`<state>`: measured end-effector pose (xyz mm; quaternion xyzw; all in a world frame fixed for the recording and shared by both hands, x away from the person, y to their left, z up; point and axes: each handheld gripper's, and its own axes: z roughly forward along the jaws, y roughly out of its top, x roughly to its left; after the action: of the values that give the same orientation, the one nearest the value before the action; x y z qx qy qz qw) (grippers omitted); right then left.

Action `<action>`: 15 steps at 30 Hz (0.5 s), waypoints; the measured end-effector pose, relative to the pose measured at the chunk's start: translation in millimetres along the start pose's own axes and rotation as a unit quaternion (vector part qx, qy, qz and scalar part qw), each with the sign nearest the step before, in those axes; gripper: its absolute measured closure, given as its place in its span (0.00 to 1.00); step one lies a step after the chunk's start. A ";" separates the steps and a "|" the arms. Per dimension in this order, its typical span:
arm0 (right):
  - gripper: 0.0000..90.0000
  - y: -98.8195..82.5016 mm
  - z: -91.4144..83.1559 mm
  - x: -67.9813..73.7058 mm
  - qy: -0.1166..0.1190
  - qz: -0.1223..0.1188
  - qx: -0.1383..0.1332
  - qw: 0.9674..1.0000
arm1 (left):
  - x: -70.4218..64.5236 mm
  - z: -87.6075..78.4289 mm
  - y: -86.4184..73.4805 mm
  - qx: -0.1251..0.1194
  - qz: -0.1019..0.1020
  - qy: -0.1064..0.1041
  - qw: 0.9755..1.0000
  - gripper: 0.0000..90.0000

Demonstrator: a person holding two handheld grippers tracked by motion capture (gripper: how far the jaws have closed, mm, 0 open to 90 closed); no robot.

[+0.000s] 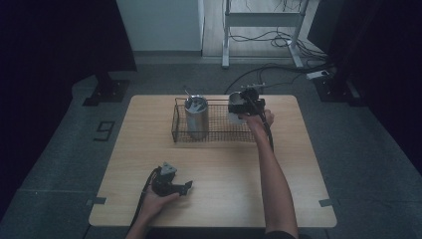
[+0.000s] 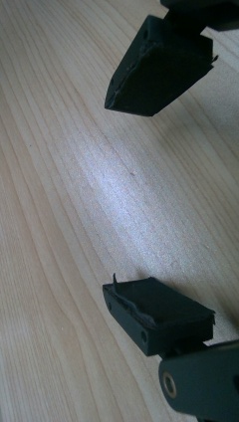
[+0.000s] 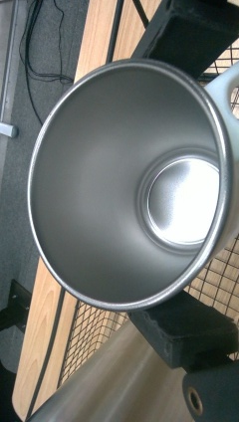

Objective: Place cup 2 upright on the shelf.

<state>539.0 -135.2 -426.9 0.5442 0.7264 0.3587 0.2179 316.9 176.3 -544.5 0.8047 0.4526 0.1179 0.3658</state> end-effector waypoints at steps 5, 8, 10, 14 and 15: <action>0.08 -3.7 6.7 0.5 -0.001 -0.002 0.007 1.000 | 0.0 0.0 -0.2 -0.001 0.000 0.000 1.000 0.17; 0.08 -6.4 11.1 -0.4 -0.002 -0.005 0.012 1.000 | 0.1 0.0 -0.2 -0.001 0.001 0.000 1.000 0.17; 0.08 -8.1 13.3 -1.3 -0.003 -0.004 0.015 1.000 | 0.2 0.0 -0.3 -0.001 0.001 0.000 1.000 0.17; 0.08 -11.6 17.0 -3.4 -0.004 -0.004 0.019 1.000 | 0.0 0.1 -0.3 -0.001 0.002 0.001 1.000 0.17; 0.08 -12.5 17.7 -3.9 -0.004 -0.004 0.020 1.000 | -0.1 0.2 -0.4 -0.001 0.003 0.001 1.000 0.17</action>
<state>544.8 -135.8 -448.2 0.5469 0.7349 0.3407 0.2116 316.7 176.2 -544.9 0.8054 0.4506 0.1203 0.3659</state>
